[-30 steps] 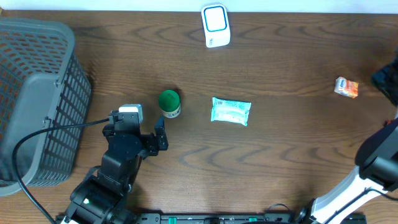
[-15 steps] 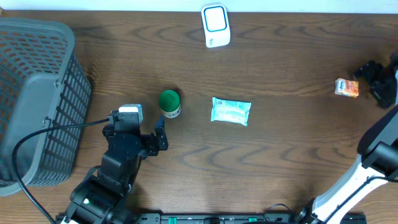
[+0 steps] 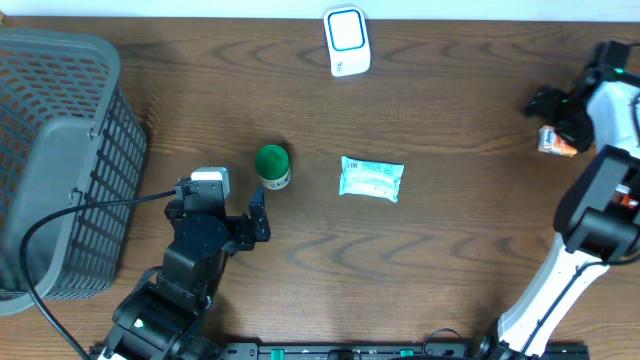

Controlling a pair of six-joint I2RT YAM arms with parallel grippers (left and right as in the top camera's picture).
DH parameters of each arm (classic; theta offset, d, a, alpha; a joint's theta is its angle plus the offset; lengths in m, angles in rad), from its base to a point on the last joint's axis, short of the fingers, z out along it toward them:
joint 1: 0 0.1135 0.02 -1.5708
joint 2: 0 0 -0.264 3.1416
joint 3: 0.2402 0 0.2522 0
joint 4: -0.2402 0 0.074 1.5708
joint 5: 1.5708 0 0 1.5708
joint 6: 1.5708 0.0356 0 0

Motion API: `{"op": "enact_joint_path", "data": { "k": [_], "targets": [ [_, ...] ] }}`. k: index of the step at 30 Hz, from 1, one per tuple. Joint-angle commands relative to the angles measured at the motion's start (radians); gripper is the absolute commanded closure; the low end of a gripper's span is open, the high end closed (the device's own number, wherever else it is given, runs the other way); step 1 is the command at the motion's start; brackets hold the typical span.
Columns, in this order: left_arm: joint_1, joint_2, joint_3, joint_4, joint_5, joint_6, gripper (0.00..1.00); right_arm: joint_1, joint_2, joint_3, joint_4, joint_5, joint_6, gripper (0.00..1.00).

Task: Scan the item barcode
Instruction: 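Lower the Kleenex pack at the right edge and release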

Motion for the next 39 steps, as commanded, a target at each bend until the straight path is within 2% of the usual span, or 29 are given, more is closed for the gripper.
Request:
{"op": "enact_joint_path", "data": {
  "k": [1,12,16,21,24,31,39],
  "targets": [
    [0.003,-0.001,0.002,0.003,-0.013,0.013,0.02,0.019,0.019,0.001,0.002,0.113,-0.146,0.01],
    [0.003,-0.001,0.002,0.003,-0.013,0.013,0.02,0.027,0.015,0.011,-0.005,0.146,-0.150,0.01],
    [0.003,-0.001,0.002,0.003,-0.013,0.013,0.02,0.028,0.015,0.045,-0.041,0.133,-0.208,0.01],
    [0.003,-0.001,0.002,0.003,-0.013,0.013,0.02,0.028,0.015,0.117,-0.122,0.005,-0.394,0.01],
    [0.003,-0.001,0.002,0.003,-0.013,0.013,0.02,0.028,0.015,0.148,-0.162,0.006,-0.463,0.01],
    [0.003,-0.001,0.002,0.003,-0.013,0.013,0.02,0.020,0.017,0.150,-0.151,0.011,-0.542,0.01],
    [0.003,-0.001,0.002,0.003,-0.013,0.013,0.02,0.001,0.017,0.150,-0.126,0.070,-0.541,0.01]
  ]
}}
